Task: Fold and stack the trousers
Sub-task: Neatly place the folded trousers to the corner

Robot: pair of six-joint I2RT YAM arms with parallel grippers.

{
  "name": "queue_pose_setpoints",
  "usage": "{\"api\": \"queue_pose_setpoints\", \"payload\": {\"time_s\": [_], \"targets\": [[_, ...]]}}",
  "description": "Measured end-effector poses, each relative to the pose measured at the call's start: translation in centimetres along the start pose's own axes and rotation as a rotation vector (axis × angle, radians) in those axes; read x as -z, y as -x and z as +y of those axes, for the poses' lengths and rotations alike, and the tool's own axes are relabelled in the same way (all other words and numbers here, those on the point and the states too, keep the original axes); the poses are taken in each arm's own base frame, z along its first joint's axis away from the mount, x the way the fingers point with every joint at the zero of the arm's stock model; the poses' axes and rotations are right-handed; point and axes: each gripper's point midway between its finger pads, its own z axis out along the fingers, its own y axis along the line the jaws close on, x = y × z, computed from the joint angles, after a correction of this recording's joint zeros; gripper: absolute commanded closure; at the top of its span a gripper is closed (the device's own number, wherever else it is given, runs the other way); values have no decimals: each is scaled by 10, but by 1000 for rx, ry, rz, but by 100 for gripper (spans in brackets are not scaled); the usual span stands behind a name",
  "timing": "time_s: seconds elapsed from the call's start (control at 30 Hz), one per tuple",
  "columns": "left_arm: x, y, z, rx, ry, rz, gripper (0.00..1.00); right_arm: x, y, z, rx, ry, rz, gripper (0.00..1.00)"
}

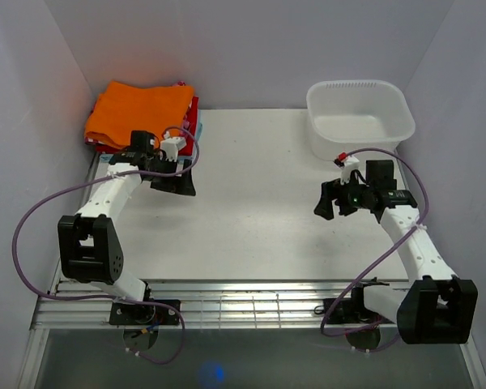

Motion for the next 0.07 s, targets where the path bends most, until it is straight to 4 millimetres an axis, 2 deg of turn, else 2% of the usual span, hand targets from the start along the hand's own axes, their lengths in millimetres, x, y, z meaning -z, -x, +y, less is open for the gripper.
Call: {"api": "queue_pose_setpoints", "payload": {"time_s": [0.07], "targets": [[-1,4,0,9,4,-14,2,4,-1,2,9,-5,-14,10]]}}
